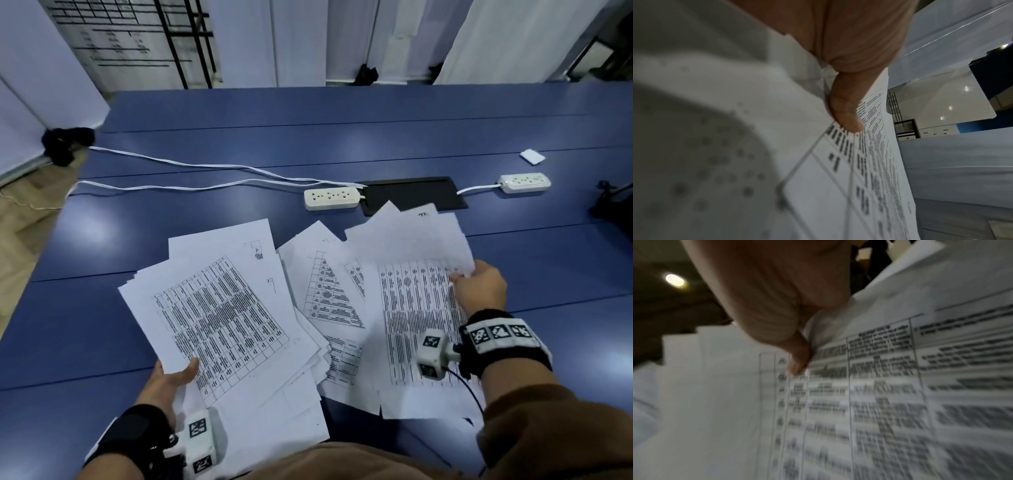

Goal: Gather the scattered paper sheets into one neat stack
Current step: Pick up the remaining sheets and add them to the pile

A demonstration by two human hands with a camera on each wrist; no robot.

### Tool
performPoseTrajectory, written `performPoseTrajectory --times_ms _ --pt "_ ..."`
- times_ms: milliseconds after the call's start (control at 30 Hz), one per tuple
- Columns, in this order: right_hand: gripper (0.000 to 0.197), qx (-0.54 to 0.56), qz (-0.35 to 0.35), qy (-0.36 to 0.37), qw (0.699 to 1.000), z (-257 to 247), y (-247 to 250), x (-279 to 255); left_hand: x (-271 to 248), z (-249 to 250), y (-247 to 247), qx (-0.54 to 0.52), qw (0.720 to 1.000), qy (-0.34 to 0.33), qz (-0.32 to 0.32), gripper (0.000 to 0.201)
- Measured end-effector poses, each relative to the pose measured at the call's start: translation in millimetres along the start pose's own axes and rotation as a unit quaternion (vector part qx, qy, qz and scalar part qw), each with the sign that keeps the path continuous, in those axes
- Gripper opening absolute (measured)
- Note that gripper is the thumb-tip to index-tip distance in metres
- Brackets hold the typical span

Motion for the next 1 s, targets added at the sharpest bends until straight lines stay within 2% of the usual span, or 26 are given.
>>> performPoseTrajectory --times_ms 100,167,267,367,433,500,667,767,867,1000 --pt "0.029 -0.017 -0.069 0.063 0.995 -33.7 -1.1 14.7 -0.3 3.2 1.3 0.017 1.0 -0.011 0.007 0.049" --pt "0.026 -0.072 -0.118 0.107 0.985 -54.4 -16.1 16.4 1.3 6.4 3.7 0.042 0.999 -0.023 0.008 0.053" --pt "0.012 -0.196 -0.171 0.158 0.953 -75.4 -52.6 4.2 3.4 7.1 13.3 0.044 0.999 -0.018 0.015 0.059" --pt "0.01 -0.282 -0.216 0.181 0.917 -84.4 -91.3 -11.4 5.9 4.4 28.1 0.043 0.999 0.002 0.019 0.068" --pt "0.013 -0.305 -0.226 0.199 0.904 -88.2 -106.4 -19.8 1.7 9.1 31.1 0.05 0.998 -0.002 0.032 0.059" --pt "0.025 -0.313 -0.195 0.209 0.906 -93.8 -110.0 -21.6 4.0 9.3 32.3 0.048 0.998 -0.009 0.039 0.057" --pt "0.024 -0.236 -0.095 0.227 0.94 -127.9 -72.7 -18.7 6.4 10.8 31.7 0.052 0.998 -0.027 0.036 0.069" --pt "0.019 -0.177 -0.109 0.257 0.944 -155.5 -45.7 -24.2 10.8 11.8 26.7 0.06 0.996 -0.056 0.025 0.075" --pt "0.01 -0.126 -0.104 0.293 0.942 -174.0 -31.9 -32.1 10.5 17.2 18.5 0.067 0.993 -0.092 0.016 0.069" --pt "0.016 -0.006 -0.069 0.298 0.952 -183.9 -15.3 -41.5 5.7 23.8 11.4 0.054 0.991 -0.123 0.015 0.064"
Point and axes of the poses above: each hand's wrist, its own x-axis towards the middle knuckle, its own y-axis out of the back of the hand, z = x × y, the point moved 7 cm from there along x, towards the middle knuckle, and after that the axes turned 9 degrees about -y, right-handed, at the moved point
